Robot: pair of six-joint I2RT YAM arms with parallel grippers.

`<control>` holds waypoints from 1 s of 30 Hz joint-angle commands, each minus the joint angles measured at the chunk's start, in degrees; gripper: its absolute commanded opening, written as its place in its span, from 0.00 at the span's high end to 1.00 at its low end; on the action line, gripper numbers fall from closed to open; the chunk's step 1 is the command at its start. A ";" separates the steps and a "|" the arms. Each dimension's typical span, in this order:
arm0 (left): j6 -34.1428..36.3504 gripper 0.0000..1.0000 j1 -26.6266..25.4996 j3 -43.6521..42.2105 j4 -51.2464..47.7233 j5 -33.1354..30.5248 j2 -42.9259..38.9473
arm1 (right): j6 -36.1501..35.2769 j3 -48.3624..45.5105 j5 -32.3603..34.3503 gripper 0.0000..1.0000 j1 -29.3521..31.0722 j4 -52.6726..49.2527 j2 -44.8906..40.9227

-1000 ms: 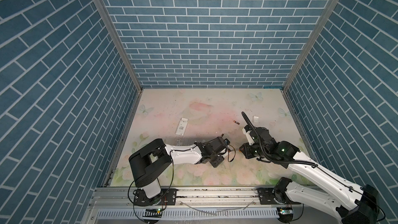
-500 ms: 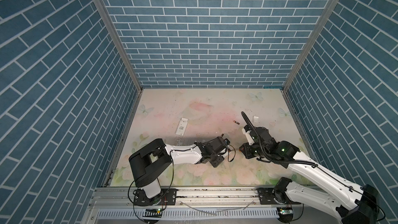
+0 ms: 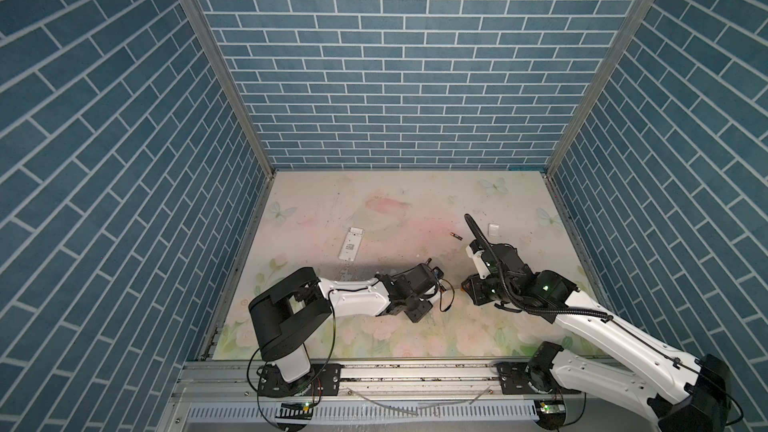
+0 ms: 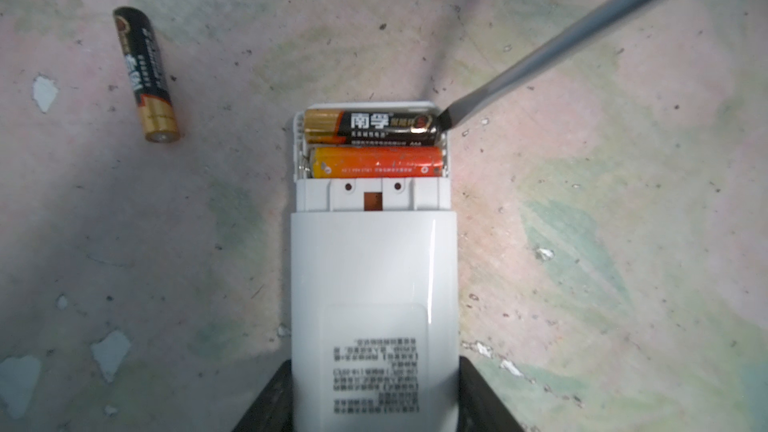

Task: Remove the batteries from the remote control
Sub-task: 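Flick the gold-black battery out of the compartment with the screwdriver, then raise the screwdriver away from the remote with the right gripper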

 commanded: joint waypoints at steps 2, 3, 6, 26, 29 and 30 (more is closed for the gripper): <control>1.27 0.71 -0.73 -3.56 -4.78 7.35 6.20 | -0.52 6.13 -3.80 1.00 0.92 15.10 -0.32; 1.27 0.71 -0.76 -3.56 -4.76 7.41 6.20 | -0.64 6.29 -3.80 1.00 0.92 15.18 -0.38; 1.18 0.71 -0.73 -3.63 -4.55 7.53 6.23 | -0.83 6.65 -3.80 1.00 0.96 15.29 0.08; 7.92 0.73 -0.71 -0.30 -12.05 2.01 4.56 | -6.26 20.06 -0.79 1.00 -7.59 -12.60 3.96; 9.69 0.75 -0.76 3.10 -15.00 -0.35 5.48 | -8.65 23.65 -4.71 1.00 -13.48 -17.66 6.42; 9.87 0.76 -0.73 4.68 -16.44 -1.75 6.01 | -8.82 24.94 -6.30 1.00 -15.31 -19.68 7.72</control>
